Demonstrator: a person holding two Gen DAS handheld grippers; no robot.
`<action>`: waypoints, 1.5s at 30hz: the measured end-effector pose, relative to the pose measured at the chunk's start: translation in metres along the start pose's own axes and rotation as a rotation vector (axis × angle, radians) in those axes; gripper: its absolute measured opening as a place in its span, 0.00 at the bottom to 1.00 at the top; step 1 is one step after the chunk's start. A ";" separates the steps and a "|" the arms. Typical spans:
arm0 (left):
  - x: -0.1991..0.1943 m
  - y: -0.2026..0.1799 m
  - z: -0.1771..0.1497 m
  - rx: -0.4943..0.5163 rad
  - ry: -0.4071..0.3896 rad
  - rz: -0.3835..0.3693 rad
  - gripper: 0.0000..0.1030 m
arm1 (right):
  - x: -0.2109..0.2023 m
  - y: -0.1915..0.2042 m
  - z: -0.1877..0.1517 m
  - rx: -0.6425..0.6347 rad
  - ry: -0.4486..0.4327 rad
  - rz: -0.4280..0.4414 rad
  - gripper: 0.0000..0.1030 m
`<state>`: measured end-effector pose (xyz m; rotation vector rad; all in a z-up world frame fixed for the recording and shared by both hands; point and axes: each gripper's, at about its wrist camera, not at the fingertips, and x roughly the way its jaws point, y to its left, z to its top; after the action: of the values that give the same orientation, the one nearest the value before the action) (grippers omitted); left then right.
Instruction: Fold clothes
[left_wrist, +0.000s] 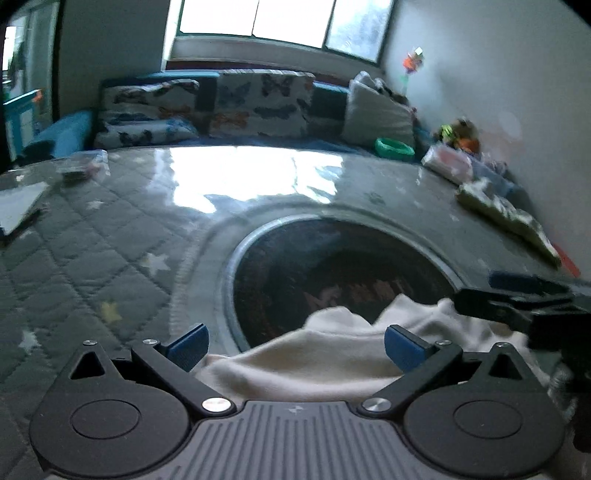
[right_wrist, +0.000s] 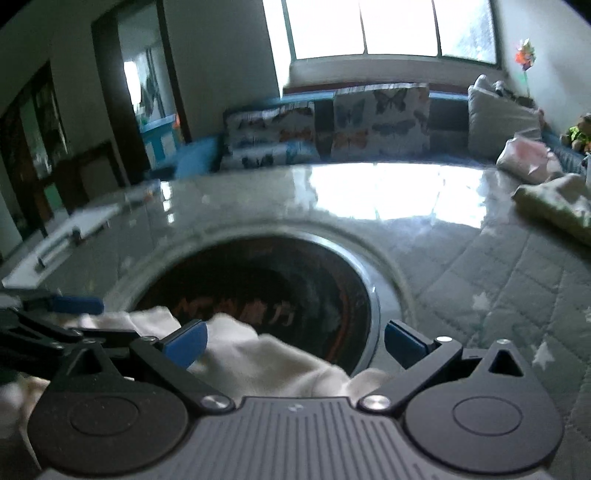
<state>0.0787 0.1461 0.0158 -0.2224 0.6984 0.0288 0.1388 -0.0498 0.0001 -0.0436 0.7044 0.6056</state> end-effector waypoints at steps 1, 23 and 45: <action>-0.005 0.001 0.000 -0.007 -0.023 -0.007 1.00 | -0.003 0.000 -0.001 -0.001 -0.002 0.009 1.00; -0.036 -0.005 -0.020 0.067 -0.073 0.083 1.00 | -0.029 -0.010 -0.016 -0.001 0.014 0.080 1.00; -0.036 0.022 -0.029 0.038 -0.020 0.160 1.00 | -0.042 0.003 -0.021 -0.047 0.012 0.131 1.00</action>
<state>0.0305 0.1628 0.0131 -0.1297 0.6946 0.1700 0.0995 -0.0738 0.0101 -0.0447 0.7080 0.7479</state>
